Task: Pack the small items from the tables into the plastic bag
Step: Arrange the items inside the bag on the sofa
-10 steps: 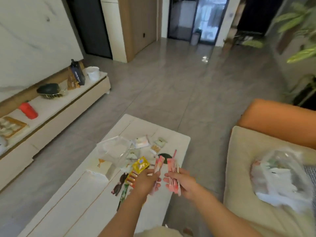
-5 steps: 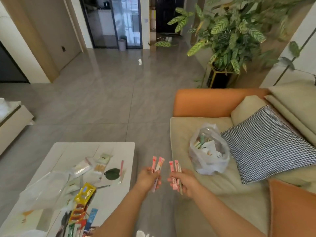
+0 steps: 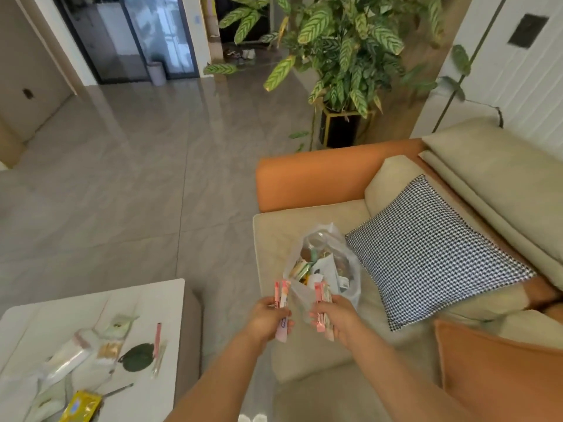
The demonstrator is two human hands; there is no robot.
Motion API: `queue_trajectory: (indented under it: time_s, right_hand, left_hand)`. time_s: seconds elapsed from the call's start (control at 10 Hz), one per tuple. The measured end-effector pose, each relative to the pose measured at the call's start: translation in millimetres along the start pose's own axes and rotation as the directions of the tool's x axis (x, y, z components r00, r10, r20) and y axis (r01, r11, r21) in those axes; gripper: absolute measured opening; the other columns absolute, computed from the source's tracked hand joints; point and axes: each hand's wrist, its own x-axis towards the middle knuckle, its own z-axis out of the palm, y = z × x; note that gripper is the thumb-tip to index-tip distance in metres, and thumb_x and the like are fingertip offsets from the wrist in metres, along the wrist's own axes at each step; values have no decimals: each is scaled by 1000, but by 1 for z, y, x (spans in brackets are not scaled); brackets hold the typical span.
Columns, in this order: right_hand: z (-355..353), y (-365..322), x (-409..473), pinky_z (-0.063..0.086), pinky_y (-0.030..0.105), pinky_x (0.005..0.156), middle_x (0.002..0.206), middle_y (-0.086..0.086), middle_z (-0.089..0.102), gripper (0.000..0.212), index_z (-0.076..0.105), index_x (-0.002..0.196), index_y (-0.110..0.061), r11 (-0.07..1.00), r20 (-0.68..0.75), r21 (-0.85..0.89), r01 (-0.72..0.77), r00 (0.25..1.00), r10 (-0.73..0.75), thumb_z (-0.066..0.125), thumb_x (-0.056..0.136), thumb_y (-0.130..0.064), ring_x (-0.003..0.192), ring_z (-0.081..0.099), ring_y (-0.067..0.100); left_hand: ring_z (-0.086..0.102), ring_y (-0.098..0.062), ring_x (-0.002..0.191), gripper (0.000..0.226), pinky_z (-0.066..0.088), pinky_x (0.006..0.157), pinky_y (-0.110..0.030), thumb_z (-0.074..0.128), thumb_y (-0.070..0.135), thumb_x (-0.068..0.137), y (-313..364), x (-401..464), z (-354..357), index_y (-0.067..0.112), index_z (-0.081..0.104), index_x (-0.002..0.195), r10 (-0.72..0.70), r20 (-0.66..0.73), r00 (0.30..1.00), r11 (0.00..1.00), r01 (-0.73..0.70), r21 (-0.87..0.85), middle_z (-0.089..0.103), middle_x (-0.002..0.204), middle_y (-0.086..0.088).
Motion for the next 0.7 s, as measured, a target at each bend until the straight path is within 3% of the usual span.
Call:
queue_trajectory:
  time_s: [0.1,0.2,0.3,0.4,0.5,0.6,0.7]
  right_hand:
    - [-14,-13,21,51,50,77,91,30,63,23,59,104,8,999,-54,49,-8,998,10,58,81,12,81,64,39]
    - [-24,-28,46,53,39,59,83,26,63,18,60,96,4,992,-96,120,-47,994,59,55,83,15,64,62,33]
    - [-29,-38,73,46,23,40,65,18,60,19,59,83,-1,977,-134,183,-107,982,133,51,84,16,46,55,21]
    - [-25,-46,101,50,27,43,61,14,63,18,57,89,-1,971,-202,182,-156,960,192,49,84,14,51,57,24]
    - [-17,-51,134,51,31,55,73,10,58,29,50,113,-1,969,-197,150,-196,954,224,49,86,10,58,57,21]
    - [-9,-56,161,55,35,69,79,6,54,46,43,129,1,975,-221,84,-204,950,218,53,85,8,66,57,19]
    - [-5,-63,180,57,41,79,100,10,60,53,40,134,-11,971,-240,54,-234,941,240,56,85,0,77,61,23]
  left_hand:
    - [56,-25,60,20,52,43,-27,50,-9,90,16,29,18,2,46,106,-38,35,999,999,37,28,55,83,-17]
    - [58,-26,59,27,53,41,-26,52,-9,89,30,67,32,-1,47,114,-75,54,996,996,72,57,54,96,-22]
    - [58,-26,58,24,52,40,-27,49,-9,90,39,106,41,1,47,112,-136,73,988,988,130,78,55,89,-18]
    - [57,-23,58,30,49,48,-29,42,-8,91,53,141,48,0,51,118,-175,99,980,969,154,191,57,79,-11]
    - [54,-20,58,35,46,52,-30,36,-9,91,60,177,53,-2,52,121,-214,95,972,941,179,289,57,80,-13]
    - [56,-18,63,36,50,55,-28,34,-4,93,62,211,57,0,54,122,-232,55,971,918,200,343,63,95,-15]
    - [58,-19,74,38,55,66,-32,39,-5,91,71,223,62,5,51,126,-272,85,959,902,223,369,62,107,-16]
